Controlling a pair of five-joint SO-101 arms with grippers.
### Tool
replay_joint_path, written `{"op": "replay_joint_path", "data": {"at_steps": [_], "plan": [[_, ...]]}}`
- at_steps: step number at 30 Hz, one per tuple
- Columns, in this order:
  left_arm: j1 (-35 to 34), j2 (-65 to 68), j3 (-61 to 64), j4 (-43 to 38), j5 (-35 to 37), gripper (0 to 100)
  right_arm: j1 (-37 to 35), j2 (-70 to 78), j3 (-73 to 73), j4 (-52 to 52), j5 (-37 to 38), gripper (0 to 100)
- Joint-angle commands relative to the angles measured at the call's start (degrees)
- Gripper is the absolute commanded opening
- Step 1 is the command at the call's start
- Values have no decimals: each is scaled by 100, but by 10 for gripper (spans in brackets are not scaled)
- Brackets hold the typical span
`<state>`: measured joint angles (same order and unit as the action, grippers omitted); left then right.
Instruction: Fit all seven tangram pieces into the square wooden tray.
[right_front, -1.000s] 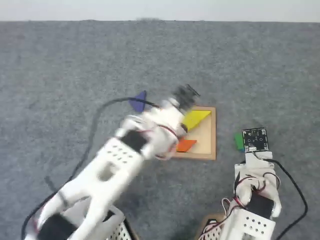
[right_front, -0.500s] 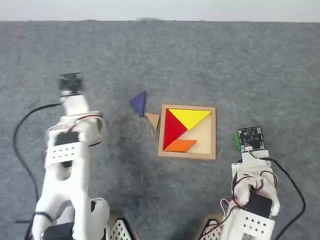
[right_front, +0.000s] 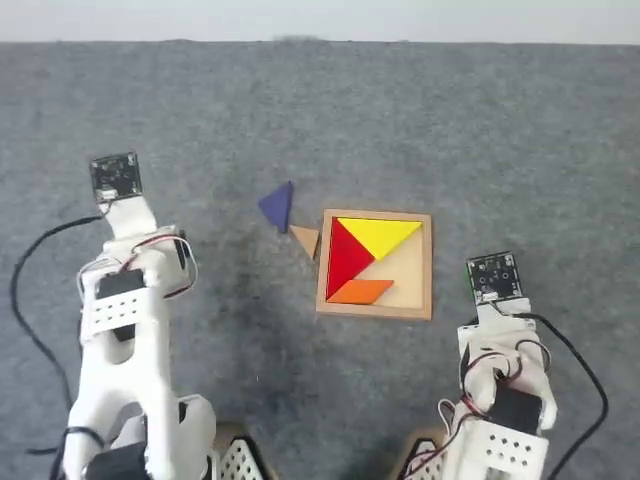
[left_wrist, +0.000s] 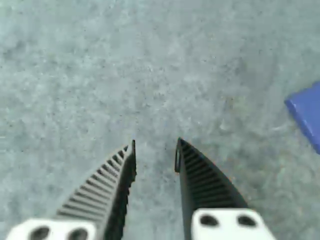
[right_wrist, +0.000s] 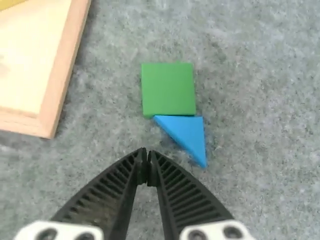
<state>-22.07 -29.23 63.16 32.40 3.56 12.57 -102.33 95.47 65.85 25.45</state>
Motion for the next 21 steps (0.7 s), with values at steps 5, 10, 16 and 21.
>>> {"op": "replay_joint_path", "data": {"at_steps": [5,10,16,21], "plan": [[0,9,92,-290,79,123,-75,-110,35,-110,97,6],[0,9,514,-1108,79,123,-92,-92,-281,-48,79,6],[0,9,593,-1213,79,123,-549,549,-686,-84,88,6],[0,9,602,-1213,79,123,-971,2123,-2163,-189,88,6]]}}
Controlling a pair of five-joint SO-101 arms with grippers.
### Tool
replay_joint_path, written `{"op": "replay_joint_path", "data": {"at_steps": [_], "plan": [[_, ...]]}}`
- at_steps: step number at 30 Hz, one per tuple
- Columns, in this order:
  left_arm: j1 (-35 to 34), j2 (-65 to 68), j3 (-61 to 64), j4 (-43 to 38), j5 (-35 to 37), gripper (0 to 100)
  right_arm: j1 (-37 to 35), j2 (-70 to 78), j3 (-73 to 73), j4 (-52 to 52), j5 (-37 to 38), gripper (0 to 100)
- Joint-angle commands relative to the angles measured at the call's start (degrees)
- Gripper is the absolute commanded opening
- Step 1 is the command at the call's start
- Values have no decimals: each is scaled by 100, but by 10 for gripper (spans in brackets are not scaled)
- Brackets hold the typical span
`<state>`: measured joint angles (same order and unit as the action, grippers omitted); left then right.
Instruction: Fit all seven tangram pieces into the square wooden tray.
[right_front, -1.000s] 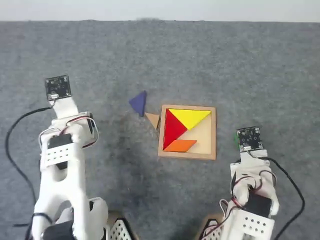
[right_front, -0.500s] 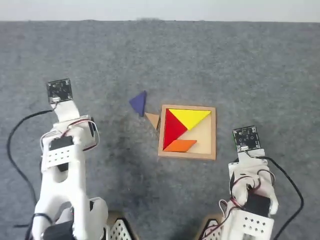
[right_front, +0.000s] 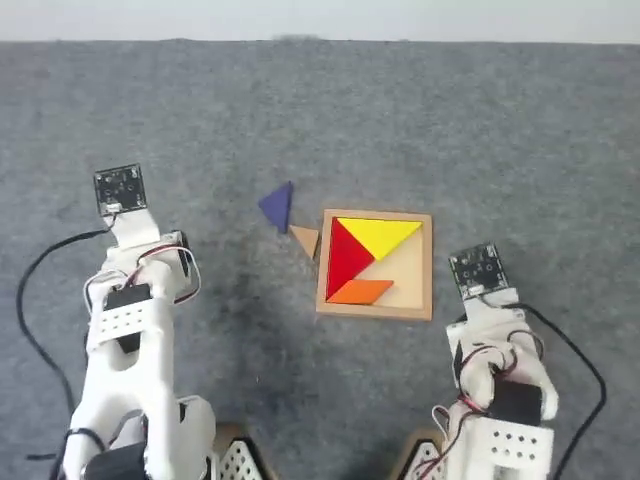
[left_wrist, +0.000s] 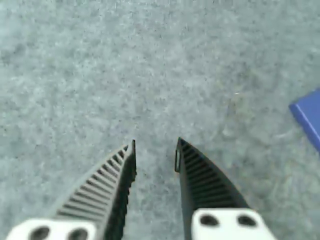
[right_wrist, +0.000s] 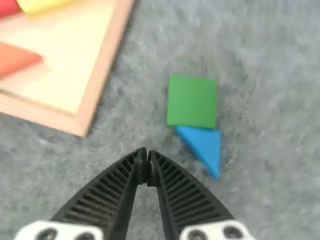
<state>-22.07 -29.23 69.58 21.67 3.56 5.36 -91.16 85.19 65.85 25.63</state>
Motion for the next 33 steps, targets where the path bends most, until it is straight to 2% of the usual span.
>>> {"op": "replay_joint_path", "data": {"at_steps": [1,10,16,20,28,30,33], "plan": [[0,9,-40,-141,79,123,-400,1455,-1530,-180,70,6],[0,9,-31,-149,62,123,-2141,5807,-4422,-233,88,17],[0,9,-31,-158,44,123,-3363,8233,-6084,-303,79,212],[97,9,-22,-149,35,123,-3679,9534,-7305,-303,79,296],[290,9,84,-176,-211,123,-4022,10941,-8642,-418,18,296],[290,9,84,-176,-202,123,-4136,11073,-8765,-593,-220,296],[290,9,84,-176,-202,123,-4259,11231,-8853,-848,-993,296]]}}
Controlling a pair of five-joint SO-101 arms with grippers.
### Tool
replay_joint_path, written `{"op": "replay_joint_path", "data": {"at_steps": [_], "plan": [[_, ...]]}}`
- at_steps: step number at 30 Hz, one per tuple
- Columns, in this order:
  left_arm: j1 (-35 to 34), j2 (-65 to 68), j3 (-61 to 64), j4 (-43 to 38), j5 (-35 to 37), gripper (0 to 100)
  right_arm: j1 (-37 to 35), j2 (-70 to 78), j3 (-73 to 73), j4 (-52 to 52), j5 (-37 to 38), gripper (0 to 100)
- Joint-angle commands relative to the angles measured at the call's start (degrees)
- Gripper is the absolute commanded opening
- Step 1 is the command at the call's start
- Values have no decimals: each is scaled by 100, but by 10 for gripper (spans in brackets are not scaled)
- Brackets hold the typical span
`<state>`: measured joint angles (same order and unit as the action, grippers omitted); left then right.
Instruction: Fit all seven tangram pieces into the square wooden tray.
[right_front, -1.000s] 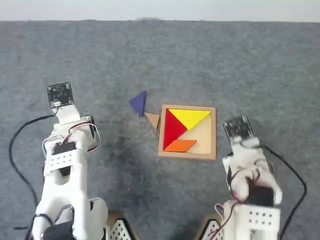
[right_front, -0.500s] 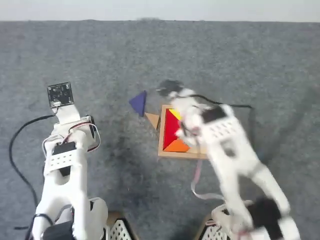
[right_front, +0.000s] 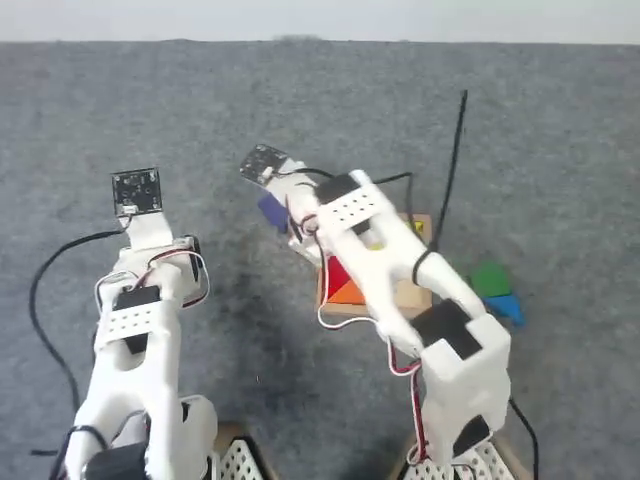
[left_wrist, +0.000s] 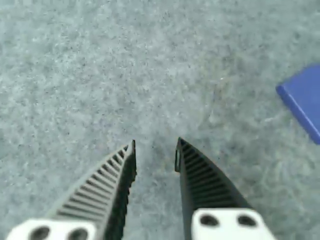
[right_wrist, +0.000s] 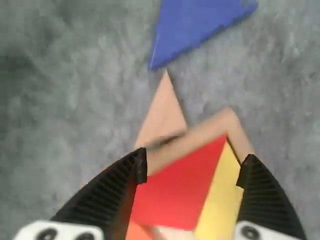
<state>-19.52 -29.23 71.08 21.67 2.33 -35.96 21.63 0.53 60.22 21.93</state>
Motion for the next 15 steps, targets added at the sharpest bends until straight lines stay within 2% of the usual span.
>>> {"op": "replay_joint_path", "data": {"at_steps": [1,5,15], "plan": [[35,9,-66,-176,-79,123,-154,4,-396,-391,-809,296],[26,0,-66,-176,-79,123,-224,268,-396,-725,-1125,296],[35,0,-66,-176,-79,123,-312,699,-396,-848,-1134,296]]}}
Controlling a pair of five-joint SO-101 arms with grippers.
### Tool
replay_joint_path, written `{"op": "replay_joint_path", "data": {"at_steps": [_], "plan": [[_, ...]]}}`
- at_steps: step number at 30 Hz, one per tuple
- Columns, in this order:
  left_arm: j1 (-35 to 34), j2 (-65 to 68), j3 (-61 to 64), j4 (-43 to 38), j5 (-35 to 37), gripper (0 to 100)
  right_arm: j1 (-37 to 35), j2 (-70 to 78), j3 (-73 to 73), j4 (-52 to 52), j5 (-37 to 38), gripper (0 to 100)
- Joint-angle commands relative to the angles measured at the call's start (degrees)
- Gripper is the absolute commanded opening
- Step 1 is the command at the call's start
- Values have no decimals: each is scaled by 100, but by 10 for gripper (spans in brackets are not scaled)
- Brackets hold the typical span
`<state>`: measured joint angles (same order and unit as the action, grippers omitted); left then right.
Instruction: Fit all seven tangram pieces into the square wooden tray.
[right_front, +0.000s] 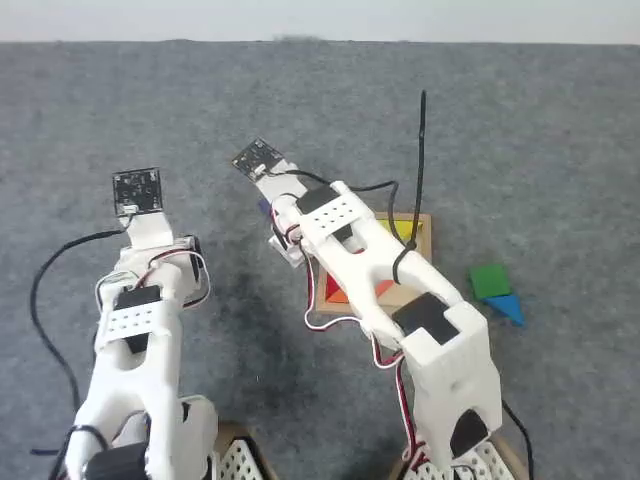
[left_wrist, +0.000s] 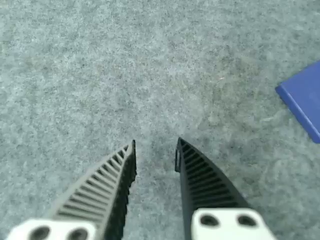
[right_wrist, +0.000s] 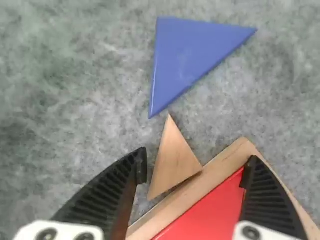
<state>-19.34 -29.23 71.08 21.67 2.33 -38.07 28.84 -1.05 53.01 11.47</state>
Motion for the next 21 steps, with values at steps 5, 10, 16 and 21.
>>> {"op": "replay_joint_path", "data": {"at_steps": [5,10,16,21], "plan": [[18,0,-66,-176,-79,123,-295,-119,-229,-92,-97,296],[18,0,-66,-176,-79,123,-470,-207,-211,-75,-88,296],[18,0,-66,-176,-79,123,-488,-224,-229,57,-53,296],[18,0,-66,-176,-79,123,-444,-321,-202,57,18,296]]}}
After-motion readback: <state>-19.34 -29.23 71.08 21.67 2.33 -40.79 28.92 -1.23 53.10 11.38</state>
